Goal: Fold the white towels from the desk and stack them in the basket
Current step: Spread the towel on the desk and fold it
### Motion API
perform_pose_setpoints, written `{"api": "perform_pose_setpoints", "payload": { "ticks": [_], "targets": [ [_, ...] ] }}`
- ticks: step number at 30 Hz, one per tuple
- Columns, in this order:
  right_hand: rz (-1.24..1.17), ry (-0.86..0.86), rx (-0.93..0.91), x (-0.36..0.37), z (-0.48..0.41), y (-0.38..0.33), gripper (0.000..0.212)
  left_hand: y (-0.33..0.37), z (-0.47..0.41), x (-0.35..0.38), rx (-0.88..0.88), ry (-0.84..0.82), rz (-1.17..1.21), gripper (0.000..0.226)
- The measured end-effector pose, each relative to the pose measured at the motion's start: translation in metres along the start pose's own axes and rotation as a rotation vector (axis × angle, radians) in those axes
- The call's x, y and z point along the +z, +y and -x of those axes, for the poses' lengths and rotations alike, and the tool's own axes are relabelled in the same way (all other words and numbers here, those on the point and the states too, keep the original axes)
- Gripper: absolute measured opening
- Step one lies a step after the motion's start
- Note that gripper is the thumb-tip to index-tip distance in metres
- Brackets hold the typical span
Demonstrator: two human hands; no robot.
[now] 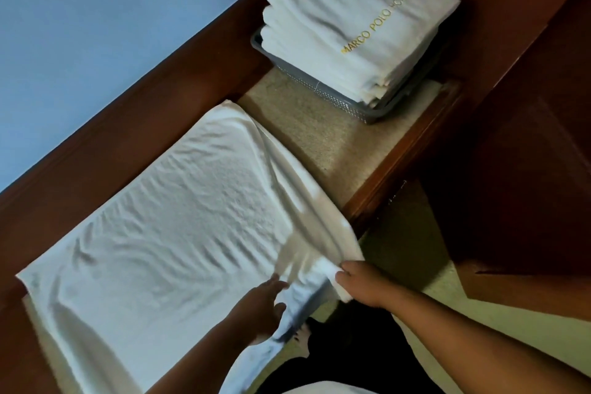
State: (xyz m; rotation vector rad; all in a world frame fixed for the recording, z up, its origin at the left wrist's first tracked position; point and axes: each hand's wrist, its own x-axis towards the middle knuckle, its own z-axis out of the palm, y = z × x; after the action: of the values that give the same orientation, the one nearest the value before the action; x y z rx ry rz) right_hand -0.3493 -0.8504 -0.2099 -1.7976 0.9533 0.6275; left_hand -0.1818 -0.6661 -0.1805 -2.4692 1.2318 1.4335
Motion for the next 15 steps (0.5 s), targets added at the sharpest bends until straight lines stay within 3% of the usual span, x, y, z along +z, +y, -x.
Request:
{"api": "perform_pose_setpoints", "payload": {
  "ticks": [6, 11, 15],
  "targets": [
    [-0.633, 0.005, 0.239, -0.027, -0.001, -0.004, 0.028, 0.013, -0.011, -0.016, -0.003, -0.029, -0.085, 0.057],
    [-0.65, -0.117, 0.205, -0.034, 0.003, 0.003, 0.012, 0.012, -0.02, -0.024, -0.038, -0.069, -0.039, 0.076],
    [-0.488, 0.179, -0.011, -0.053, -0.004, 0.012, 0.019, 0.011, -0.02, -0.031, -0.025, -0.067, -0.026, 0.079]
  ]
}}
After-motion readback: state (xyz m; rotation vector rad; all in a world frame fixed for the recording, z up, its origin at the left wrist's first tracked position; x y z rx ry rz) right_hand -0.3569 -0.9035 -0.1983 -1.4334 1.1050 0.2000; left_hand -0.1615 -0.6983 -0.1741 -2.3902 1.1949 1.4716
